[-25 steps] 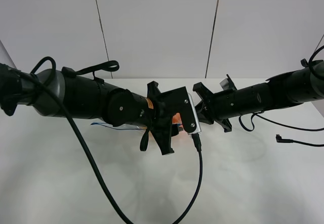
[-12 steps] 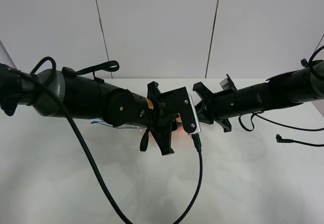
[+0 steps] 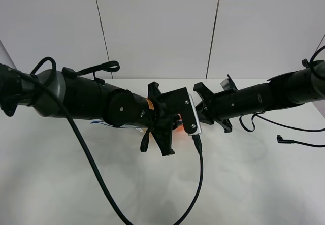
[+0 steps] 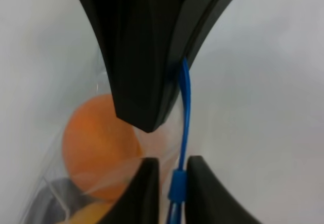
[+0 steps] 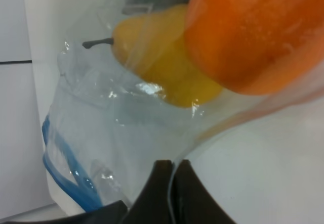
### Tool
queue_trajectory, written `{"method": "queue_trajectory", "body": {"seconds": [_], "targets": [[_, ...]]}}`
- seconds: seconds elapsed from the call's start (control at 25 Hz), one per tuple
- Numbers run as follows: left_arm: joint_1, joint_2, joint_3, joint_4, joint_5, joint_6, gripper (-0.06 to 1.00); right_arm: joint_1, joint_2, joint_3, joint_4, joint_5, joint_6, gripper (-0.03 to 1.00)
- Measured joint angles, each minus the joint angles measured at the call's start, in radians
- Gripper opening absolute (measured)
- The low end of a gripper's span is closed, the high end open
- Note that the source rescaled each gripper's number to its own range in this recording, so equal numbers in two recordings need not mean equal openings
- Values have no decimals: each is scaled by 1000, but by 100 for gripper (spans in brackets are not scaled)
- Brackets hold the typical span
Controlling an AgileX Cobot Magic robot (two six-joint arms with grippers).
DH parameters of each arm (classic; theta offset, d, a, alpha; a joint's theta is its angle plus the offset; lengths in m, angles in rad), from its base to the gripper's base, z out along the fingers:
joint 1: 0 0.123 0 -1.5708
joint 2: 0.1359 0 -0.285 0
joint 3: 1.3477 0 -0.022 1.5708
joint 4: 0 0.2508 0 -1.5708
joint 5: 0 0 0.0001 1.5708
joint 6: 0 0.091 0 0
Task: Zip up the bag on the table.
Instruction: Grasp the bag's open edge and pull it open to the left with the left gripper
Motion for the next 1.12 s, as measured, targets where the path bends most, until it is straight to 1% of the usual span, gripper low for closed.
{"method": "queue_trajectory", "body": {"seconds": [0.08, 0.52, 0.76, 0.84, 1.04, 1.12], "targets": [[0, 0, 0, 0, 0, 0, 0, 0, 0, 0, 0, 0, 0, 0], [1, 0, 0, 0, 11, 2, 0, 0, 0, 0, -1, -1, 0, 0], [34, 0, 33, 2, -5, 5, 0, 0, 0, 0, -16, -22, 0, 0], [52, 0, 55, 12, -11, 7, 0, 3, 0, 0, -32, -36, 4, 0], [69, 0, 114, 88, -27, 7, 0, 3, 0, 0, -99, -74, 34, 0], [80, 0, 133, 100, -40, 7, 0, 3, 0, 0, -132, -87, 47, 0]]}}
